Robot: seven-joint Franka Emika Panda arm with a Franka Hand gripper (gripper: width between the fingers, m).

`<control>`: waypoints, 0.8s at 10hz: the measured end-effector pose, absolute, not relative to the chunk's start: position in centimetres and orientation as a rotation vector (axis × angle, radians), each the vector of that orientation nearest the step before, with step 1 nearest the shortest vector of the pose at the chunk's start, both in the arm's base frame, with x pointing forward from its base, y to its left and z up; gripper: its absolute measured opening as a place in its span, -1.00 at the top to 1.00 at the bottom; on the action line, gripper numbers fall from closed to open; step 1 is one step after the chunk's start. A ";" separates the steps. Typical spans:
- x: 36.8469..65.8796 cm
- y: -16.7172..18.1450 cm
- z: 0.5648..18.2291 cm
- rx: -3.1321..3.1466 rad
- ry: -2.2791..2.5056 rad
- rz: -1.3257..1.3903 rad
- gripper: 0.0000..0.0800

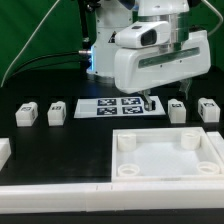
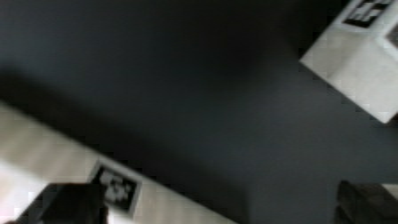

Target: Assemble one leg

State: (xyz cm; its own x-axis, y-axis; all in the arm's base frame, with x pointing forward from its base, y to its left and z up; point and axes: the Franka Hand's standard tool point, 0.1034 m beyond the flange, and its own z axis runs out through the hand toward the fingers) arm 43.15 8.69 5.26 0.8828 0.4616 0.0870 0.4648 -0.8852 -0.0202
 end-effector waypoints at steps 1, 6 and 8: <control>42.7 9.0 4.9 -3.040 -0.499 -0.129 -0.62; 40.8 14.0 4.7 -3.038 0.062 -0.086 -0.62; 40.9 16.6 5.1 -3.019 0.106 -0.091 -0.62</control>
Offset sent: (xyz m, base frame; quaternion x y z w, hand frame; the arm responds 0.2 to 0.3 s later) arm -0.0226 0.0356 -0.0008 -0.0023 -0.0081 0.2177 0.9760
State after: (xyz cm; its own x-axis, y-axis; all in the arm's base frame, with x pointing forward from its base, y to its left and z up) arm 40.86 16.63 5.06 0.9958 -0.0733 0.0555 -0.0661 -0.9904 -0.1214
